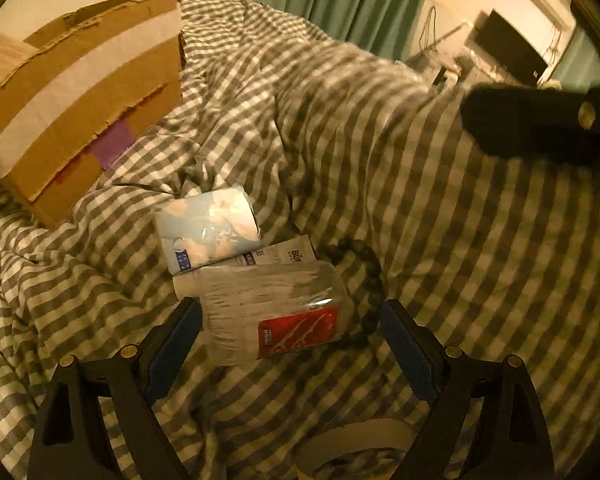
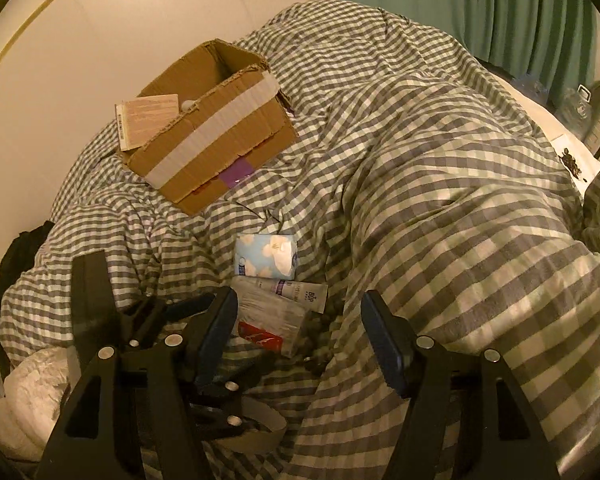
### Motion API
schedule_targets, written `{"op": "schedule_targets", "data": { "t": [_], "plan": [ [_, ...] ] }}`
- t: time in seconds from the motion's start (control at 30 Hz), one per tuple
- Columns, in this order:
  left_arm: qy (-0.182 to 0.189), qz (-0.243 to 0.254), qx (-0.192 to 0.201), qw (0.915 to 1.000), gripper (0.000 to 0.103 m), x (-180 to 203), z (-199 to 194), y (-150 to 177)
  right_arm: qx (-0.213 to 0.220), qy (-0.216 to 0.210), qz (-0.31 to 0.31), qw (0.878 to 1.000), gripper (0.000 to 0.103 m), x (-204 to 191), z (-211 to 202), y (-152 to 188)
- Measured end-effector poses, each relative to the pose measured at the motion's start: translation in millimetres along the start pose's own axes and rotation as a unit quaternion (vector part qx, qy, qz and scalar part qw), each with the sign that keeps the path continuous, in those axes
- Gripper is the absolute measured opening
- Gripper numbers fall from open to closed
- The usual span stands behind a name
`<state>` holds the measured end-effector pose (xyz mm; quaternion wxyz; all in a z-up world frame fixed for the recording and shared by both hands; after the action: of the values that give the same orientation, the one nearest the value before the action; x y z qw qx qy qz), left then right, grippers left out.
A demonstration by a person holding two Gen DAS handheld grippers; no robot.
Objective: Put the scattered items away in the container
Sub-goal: 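Grasp the cotton-swab jar with the left tool while the right tool grasps the tissue pack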
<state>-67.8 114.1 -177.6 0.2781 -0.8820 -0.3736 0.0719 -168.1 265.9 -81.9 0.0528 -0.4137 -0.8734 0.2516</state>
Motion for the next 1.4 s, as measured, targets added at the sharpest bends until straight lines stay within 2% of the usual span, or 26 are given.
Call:
{"op": "schedule_targets", "data": {
  "t": [0.17,0.23,0.3,0.4,0.5,0.57,0.8,0.83,0.9,0.93,0.97,1.07,1.2,1.3,1.4],
  "plan": [
    [-0.018,0.0,-0.031,0.9994,0.098,-4,29,4,-0.01,0.015,0.001,1.0,0.064,4,11,-4],
    [-0.01,-0.018,-0.039,0.999,0.098,-12,37,9,-0.015,0.025,-0.002,1.0,0.064,4,16,-7],
    [-0.004,-0.046,-0.023,0.9987,0.097,-24,30,11,-0.018,0.036,-0.009,0.999,0.064,4,23,-10],
    [-0.032,-0.068,-0.011,0.9971,0.097,-43,10,14,-0.023,0.047,-0.031,0.998,0.064,0,35,-15],
    [-0.043,-0.122,0.007,0.9916,0.097,-71,-13,20,-0.028,0.027,-0.053,0.998,0.056,-9,44,-21],
    [-0.057,-0.163,0.015,0.9849,0.097,-93,-24,23,-0.039,0.02,-0.067,0.997,0.055,-15,52,-23],
    [-0.105,-0.235,0.014,0.9661,0.097,-136,-35,37,-0.087,0.044,-0.116,0.988,0.054,-35,103,-16],
    [-0.108,-0.239,0.015,0.9649,0.097,-138,-35,37,-0.09,0.042,-0.115,0.988,0.055,-38,110,-16],
    [-0.124,-0.246,0.016,0.9611,0.097,-143,-38,40,-0.106,0.024,-0.103,0.989,0.062,-46,124,-16],
    [-0.132,-0.249,0.018,0.9592,0.097,-146,-40,42,-0.112,0.018,-0.095,0.989,0.071,-48,130,-16],
    [-0.139,-0.253,0.019,0.9573,0.097,-150,-42,43,-0.117,0.014,-0.084,0.989,0.074,-49,137,-18],
    [-0.147,-0.266,0.02,0.9524,0.097,-157,-43,46,-0.132,0.013,-0.057,0.99,0.075,-50,157,-20],
    [-0.144,-0.273,0.011,0.9512,0.097,-161,-38,48,-0.16,0.0,-0.018,0.987,0.075,-50,184,-17],
    [-0.144,-0.27,0.01,0.9519,0.097,-161,-36,48,-0.159,0.01,-0.026,0.987,0.077,-52,195,-16],
    [-0.145,-0.271,0.014,0.9514,0.097,-160,-36,47,-0.151,0.027,-0.062,0.986,0.074,-56,194,-12]
  ]
}}
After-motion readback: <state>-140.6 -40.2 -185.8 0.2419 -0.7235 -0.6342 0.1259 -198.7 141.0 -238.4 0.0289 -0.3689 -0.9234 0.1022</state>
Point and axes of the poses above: each gripper's, at about its wrist camera, not at the fingertips, and z roughly the way its jaws point, x to its right, y to its underside, the point moved 5 cm from there along z, roughly the way its jaws point, and after that the axes turned 13 degrees about z, right-handed, at the moved point
